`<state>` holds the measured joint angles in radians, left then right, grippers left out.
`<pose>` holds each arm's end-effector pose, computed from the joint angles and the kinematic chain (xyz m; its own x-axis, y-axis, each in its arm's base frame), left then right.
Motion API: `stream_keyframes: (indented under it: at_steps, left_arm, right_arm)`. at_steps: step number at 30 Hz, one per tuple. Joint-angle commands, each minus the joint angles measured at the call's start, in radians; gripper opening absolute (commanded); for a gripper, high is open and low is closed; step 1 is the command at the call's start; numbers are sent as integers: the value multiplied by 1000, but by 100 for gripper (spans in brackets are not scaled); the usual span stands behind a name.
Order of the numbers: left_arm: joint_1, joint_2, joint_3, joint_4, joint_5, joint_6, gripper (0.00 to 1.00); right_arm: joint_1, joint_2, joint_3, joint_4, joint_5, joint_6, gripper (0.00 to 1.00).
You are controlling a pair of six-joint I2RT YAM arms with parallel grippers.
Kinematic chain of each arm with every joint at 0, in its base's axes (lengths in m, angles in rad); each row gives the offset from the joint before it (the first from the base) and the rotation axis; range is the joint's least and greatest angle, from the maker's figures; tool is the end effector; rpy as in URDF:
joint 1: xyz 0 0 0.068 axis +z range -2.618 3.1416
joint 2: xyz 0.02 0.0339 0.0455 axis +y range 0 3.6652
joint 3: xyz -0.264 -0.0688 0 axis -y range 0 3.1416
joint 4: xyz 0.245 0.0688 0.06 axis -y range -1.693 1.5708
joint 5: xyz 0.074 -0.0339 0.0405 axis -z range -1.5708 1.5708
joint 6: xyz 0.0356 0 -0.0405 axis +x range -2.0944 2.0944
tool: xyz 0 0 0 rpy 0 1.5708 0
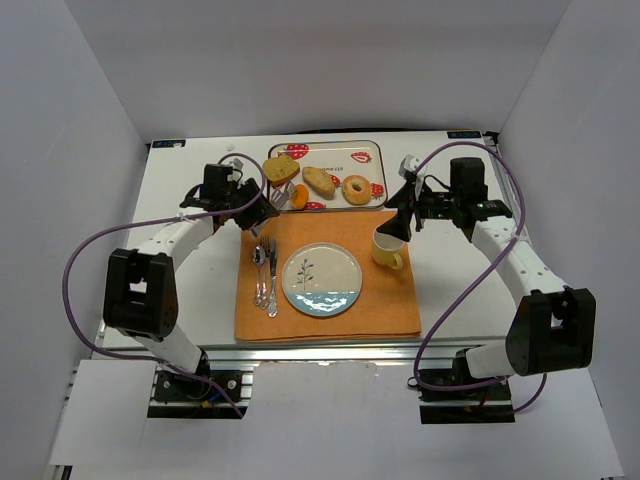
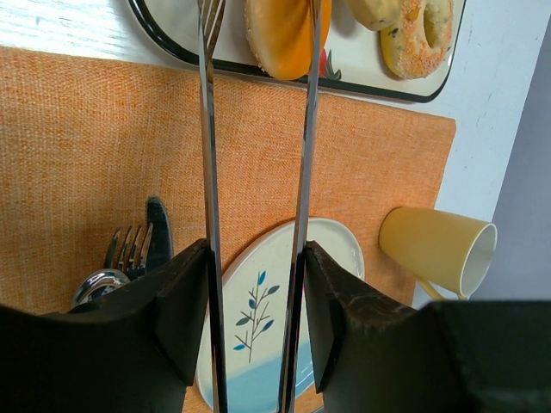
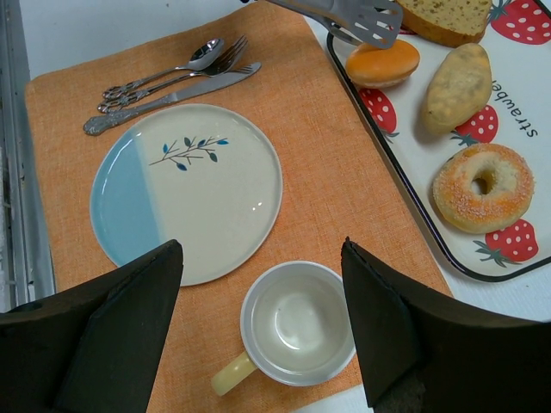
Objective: Place the bread
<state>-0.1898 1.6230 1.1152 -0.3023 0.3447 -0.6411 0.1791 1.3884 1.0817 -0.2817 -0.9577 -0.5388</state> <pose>0.3426 -0.0781 0.2326 -0.8131 -0.4170 -0.4061 -0.0998 0.7873 -0.6085 0.2924 0.0825 0.3039 -0.0727 -0.3132 -0.9469 -0.9428 0.3312 -0.0372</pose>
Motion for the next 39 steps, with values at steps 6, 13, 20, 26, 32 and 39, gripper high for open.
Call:
stream_keyframes:
  at_steps: [6, 13, 20, 26, 32, 39]
  left_arm:
    - [0, 9, 28, 63, 65, -25, 56]
    - [-2, 23, 24, 97, 97, -49, 56]
    - [0, 61, 46, 48, 115, -23, 57]
    - [-16, 78, 64, 51, 137, -25, 56]
    - [-33, 92, 78, 54, 149, -32, 43]
    - [-31, 66, 98, 40, 132, -17, 18]
  right_arm:
    - [-7, -19, -6, 27, -32, 5, 79]
    - [-9, -19, -6, 26, -32, 5, 79]
    - [-12, -17, 0, 33, -35, 11, 79]
    - [-13, -15, -5, 35, -35, 14, 79]
    - [-17, -20, -14, 38, -36, 16, 79]
    - [-21, -26, -16, 36, -38, 14, 79]
